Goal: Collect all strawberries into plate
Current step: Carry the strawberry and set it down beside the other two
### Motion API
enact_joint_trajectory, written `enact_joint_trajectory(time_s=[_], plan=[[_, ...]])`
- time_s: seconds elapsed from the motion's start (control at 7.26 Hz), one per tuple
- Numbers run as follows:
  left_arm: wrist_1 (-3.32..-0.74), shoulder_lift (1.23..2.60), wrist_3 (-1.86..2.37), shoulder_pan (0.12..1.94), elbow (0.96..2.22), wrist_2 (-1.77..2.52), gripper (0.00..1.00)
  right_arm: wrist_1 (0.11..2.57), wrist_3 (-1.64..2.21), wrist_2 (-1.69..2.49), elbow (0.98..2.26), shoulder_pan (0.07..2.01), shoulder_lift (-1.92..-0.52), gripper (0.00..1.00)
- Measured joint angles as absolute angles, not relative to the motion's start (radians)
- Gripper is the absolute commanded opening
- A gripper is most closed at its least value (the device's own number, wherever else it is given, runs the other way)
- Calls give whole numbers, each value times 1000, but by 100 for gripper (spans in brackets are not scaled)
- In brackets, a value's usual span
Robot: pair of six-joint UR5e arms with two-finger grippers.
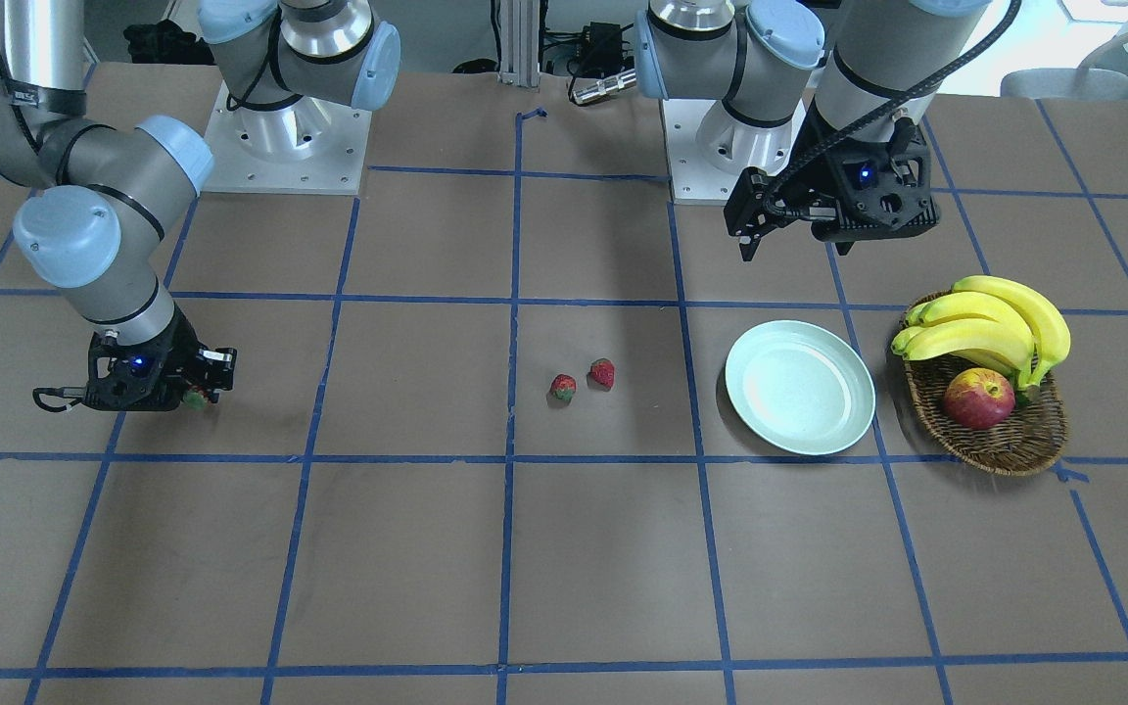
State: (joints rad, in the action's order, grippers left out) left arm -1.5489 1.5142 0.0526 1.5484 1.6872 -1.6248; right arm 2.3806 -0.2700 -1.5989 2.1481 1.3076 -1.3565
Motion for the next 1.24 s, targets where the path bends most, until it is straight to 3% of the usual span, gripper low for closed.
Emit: enact_joint_trajectory(time_s=[0.41,0.69,1.24], plan=[[-1551,1518,48,1550,1688,-1622,100,2275,134,-1605,1997,1681,-1372,0],[-1550,1520,48,1550,1688,-1624,100,2279,441,-1599,1889,1943,-1287,0],[-1551,1521,48,1544,1687,-1625,100,2392,647,-1570,1858,2087,-1124,0]])
